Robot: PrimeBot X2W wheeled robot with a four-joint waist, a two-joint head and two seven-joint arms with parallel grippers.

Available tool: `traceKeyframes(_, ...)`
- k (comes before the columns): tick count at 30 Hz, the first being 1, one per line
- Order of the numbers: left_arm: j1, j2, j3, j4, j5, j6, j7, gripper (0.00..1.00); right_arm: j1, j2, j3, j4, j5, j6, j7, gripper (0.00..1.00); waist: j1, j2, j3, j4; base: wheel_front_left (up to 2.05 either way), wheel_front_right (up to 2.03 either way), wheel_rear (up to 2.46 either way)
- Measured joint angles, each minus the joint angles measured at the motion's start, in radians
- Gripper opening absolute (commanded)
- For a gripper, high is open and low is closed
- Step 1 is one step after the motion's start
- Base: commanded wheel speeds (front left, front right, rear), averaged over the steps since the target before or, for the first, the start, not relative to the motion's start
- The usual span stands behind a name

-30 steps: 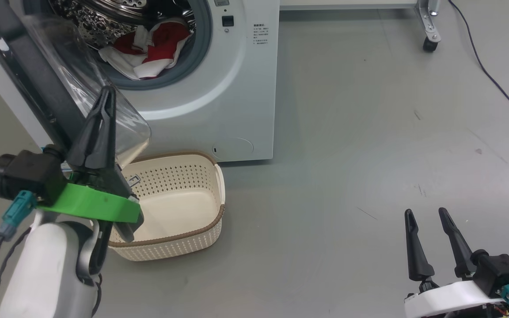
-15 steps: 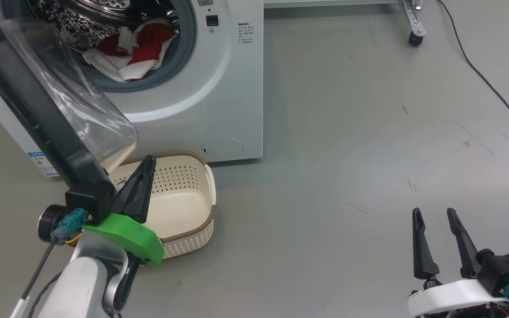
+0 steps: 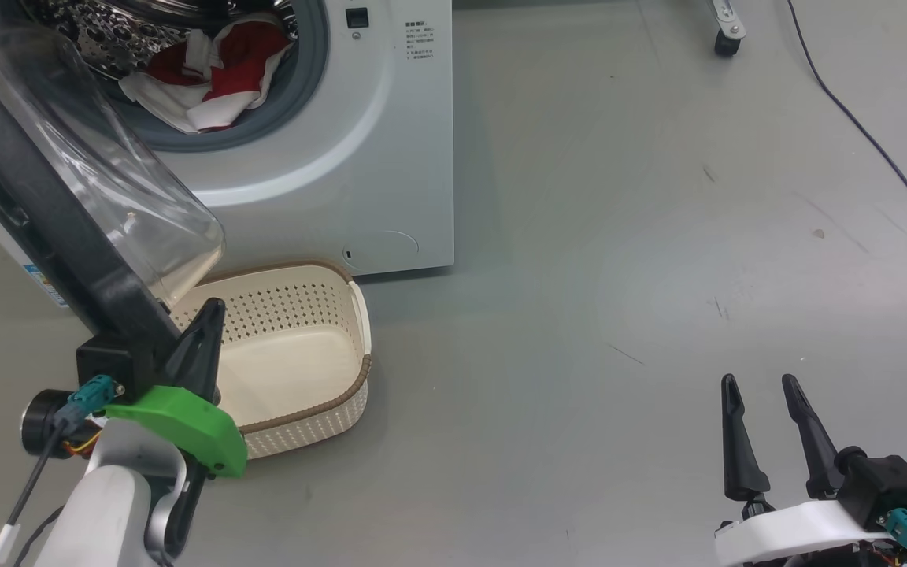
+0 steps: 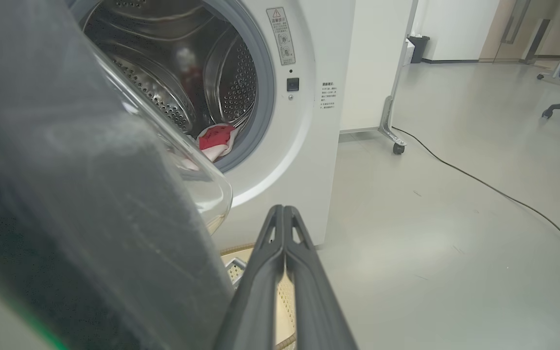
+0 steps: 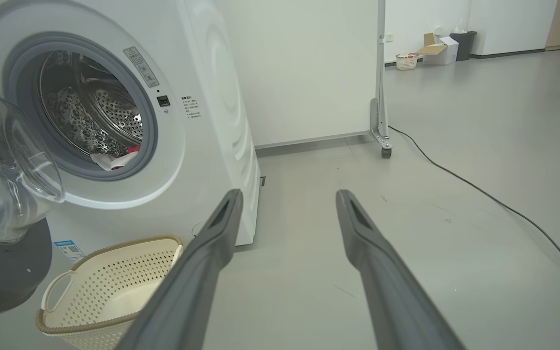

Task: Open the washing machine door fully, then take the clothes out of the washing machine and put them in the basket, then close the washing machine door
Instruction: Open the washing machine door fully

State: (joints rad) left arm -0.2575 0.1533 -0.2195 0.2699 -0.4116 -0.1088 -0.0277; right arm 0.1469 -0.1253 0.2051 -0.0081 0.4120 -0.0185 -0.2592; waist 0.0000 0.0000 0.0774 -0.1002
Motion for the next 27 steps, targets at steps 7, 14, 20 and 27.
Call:
traceKeyframes(7, -0.014, 0.003, 0.017, 0.037, 0.0, 0.008, -0.005, 0.0, 0.0, 0.007, -0.015, 0.007, 0.0, 0.0, 0.0, 1.0, 0.0, 0.0, 0.011, -0.01, 0.0, 0.0, 0.0)
traceKeyframes(14, -0.025, -0.002, 0.013, 0.071, 0.0, 0.008, -0.018, 0.0, 0.0, 0.016, -0.034, 0.015, 0.0, 0.003, 0.0, 1.0, 0.0, 0.0, 0.01, 0.003, 0.0, 0.0, 0.0)
traceKeyframes(20, -0.034, -0.013, 0.002, 0.088, 0.0, 0.008, -0.028, 0.0, 0.0, 0.019, -0.042, 0.016, 0.0, 0.009, 0.0, 1.0, 0.0, 0.0, 0.005, 0.033, 0.0, 0.0, 0.0)
traceKeyframes(27, -0.05, -0.021, -0.004, 0.097, -0.002, 0.001, -0.049, 0.0, 0.0, 0.023, -0.044, 0.019, -0.003, 0.017, 0.0, 1.0, 0.0, 0.0, 0.006, 0.078, 0.0, 0.0, 0.0)
